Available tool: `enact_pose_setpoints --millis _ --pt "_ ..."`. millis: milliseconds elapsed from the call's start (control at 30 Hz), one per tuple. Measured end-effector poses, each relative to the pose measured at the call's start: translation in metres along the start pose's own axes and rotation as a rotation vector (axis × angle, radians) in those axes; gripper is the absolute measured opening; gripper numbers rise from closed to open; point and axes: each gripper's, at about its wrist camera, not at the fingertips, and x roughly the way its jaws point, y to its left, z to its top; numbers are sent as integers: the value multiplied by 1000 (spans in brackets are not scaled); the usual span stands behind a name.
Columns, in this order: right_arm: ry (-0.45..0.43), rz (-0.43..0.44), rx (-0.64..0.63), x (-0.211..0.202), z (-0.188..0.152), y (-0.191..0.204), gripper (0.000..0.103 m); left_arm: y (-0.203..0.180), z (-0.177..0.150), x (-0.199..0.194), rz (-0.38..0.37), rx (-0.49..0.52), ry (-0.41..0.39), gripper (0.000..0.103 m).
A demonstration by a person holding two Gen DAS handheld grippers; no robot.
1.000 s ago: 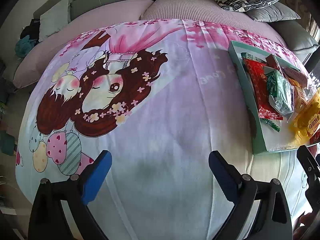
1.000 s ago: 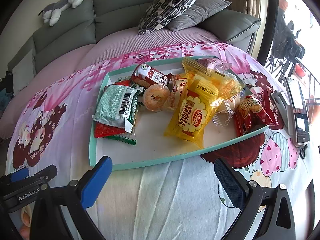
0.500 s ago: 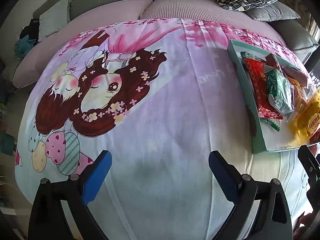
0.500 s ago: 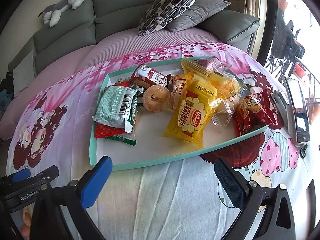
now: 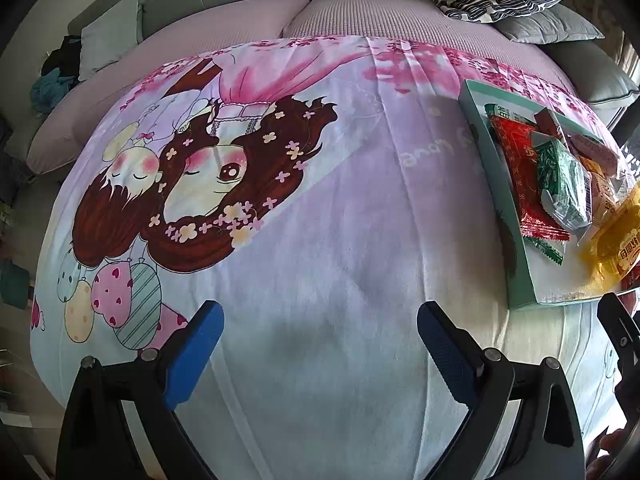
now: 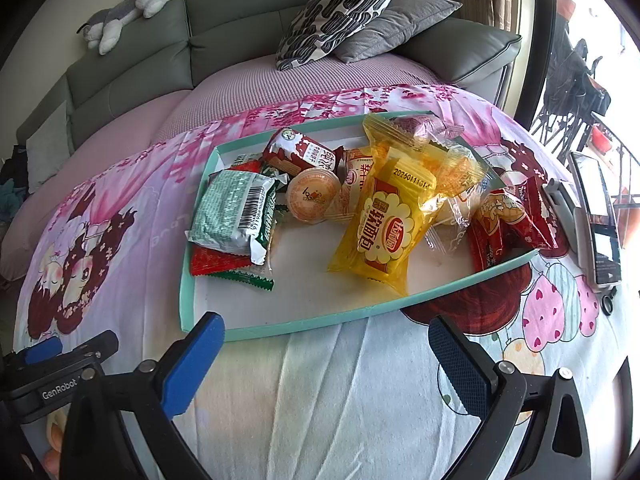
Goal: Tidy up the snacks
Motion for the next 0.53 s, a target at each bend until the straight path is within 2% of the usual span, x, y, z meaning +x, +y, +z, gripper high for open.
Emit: enact_pose_setpoints --millis 533 --pt "0 0 3 0 -1 1 103 0 0 -4 -1 -13 -17 97"
